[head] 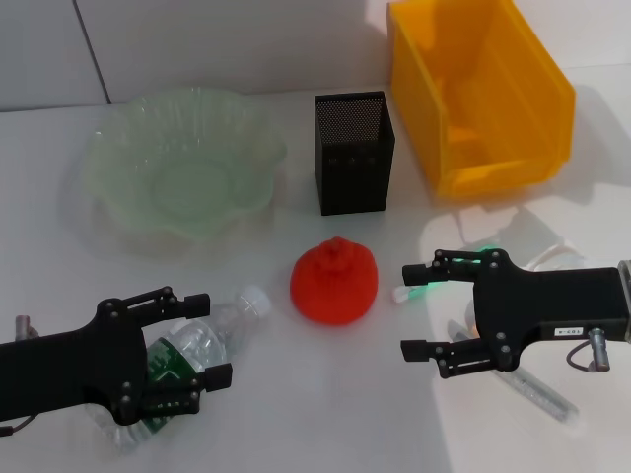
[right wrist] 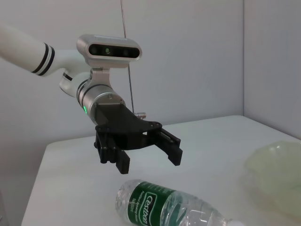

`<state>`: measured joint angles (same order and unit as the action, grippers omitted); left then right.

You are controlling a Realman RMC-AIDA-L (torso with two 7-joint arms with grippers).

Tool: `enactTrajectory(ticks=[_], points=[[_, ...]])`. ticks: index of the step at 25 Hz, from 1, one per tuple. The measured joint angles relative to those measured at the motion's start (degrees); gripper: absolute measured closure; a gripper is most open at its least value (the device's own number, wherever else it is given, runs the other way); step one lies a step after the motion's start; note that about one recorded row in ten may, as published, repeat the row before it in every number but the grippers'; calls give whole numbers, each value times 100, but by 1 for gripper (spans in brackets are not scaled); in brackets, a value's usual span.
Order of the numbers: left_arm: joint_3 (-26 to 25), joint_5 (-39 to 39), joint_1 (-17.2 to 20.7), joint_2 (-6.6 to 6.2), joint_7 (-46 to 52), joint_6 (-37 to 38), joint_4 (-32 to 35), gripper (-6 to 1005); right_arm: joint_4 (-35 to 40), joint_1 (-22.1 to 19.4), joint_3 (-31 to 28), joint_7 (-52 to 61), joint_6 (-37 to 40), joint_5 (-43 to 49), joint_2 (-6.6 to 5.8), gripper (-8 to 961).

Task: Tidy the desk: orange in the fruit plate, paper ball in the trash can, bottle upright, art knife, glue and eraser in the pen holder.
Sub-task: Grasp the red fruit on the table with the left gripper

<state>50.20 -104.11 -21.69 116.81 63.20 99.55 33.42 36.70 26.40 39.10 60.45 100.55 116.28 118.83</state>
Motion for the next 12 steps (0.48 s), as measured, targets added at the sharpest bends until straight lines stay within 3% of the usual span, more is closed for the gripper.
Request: enactTrajectory(ticks=[12], points=[[31,4,5,15,0,16,67,174,-27,-33,-19,-71,15,-18,0,127]])
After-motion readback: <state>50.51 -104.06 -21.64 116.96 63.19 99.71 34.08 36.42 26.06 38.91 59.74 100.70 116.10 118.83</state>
